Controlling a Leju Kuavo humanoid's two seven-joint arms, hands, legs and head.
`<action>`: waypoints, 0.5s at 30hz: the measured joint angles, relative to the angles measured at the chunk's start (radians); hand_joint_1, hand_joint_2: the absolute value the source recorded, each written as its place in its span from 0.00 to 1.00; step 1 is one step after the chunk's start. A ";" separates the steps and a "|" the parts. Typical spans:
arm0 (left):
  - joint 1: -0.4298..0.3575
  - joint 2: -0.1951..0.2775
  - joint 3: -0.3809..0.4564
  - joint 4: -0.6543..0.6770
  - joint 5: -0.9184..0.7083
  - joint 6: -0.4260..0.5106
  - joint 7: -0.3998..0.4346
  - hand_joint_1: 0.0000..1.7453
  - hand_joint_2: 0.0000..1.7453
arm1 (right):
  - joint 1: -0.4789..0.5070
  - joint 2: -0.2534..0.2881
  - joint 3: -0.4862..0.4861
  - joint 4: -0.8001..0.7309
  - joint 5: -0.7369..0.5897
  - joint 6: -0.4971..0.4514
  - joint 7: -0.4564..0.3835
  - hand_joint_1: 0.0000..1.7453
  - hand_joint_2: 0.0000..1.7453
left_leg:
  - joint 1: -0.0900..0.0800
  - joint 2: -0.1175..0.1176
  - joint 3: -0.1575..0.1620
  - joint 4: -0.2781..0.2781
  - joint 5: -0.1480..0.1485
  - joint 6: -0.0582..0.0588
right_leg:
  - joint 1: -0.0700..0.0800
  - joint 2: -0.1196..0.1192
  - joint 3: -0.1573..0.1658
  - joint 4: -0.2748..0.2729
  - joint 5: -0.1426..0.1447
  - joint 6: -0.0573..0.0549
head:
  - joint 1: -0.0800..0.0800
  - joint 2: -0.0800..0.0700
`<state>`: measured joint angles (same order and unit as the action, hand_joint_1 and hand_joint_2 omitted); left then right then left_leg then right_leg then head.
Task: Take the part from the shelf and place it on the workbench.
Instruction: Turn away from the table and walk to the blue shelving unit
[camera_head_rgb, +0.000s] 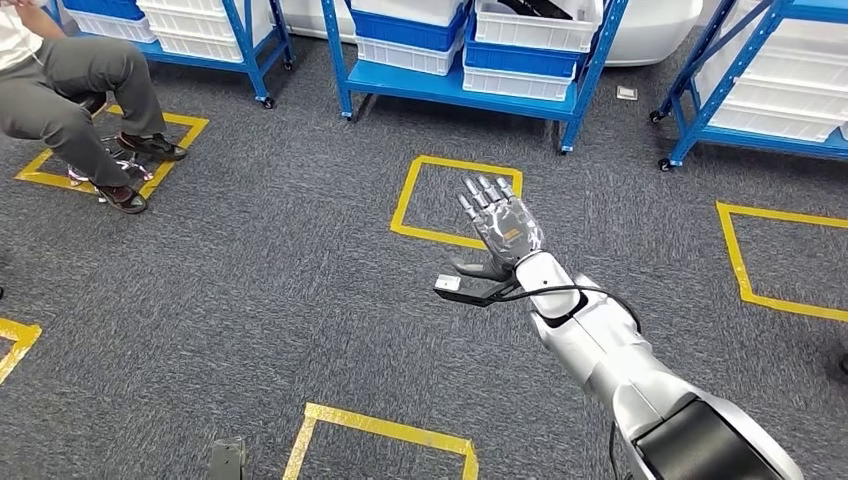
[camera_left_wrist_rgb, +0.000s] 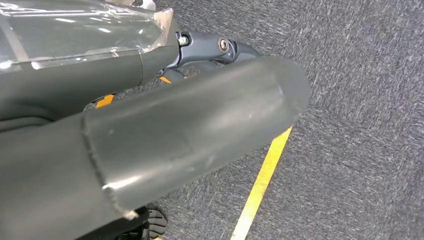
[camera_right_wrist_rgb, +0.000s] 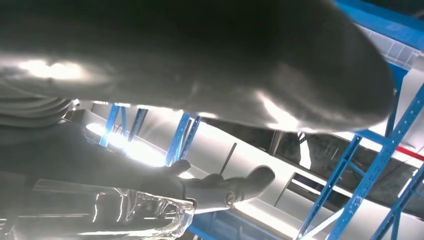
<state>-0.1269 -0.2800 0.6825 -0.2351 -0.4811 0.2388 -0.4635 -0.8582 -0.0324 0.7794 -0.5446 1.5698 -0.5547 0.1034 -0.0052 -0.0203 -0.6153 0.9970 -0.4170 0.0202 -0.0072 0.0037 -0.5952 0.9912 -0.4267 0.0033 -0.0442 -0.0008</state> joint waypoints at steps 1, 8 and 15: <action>0.000 0.000 0.000 0.000 0.000 0.000 0.000 0.00 0.00 | 0.000 0.005 0.000 0.001 0.000 -0.001 -0.002 0.00 0.00 | 0.002 0.001 -0.006 0.018 -0.012 -0.006 | -0.004 0.000 0.005 -0.002 -0.001 -0.007 | -0.002 0.000; 0.008 0.008 0.001 0.000 0.010 0.002 -0.003 0.00 0.00 | 0.012 0.041 0.004 0.017 0.000 -0.012 -0.003 0.00 0.00 | 0.028 0.011 -0.139 0.227 -0.060 -0.043 | -0.010 0.000 0.036 -0.004 -0.024 -0.021 | -0.009 0.000; 0.010 0.010 0.000 0.000 0.018 0.012 -0.006 0.00 0.00 | 0.006 0.056 0.006 0.021 0.000 -0.019 0.009 0.00 0.00 | 0.015 0.017 -0.027 0.001 0.023 -0.015 | -0.003 -0.001 0.058 -0.009 -0.054 0.014 | -0.008 0.000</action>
<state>-0.1169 -0.2697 0.6828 -0.2351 -0.4636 0.2506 -0.4696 -0.8526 0.0239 0.7857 -0.5238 1.5699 -0.5741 0.1120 0.0097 -0.0030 -0.6425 0.9981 -0.3941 0.0051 -0.0104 0.0028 -0.5369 0.9817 -0.4807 0.0174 -0.0522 -0.0008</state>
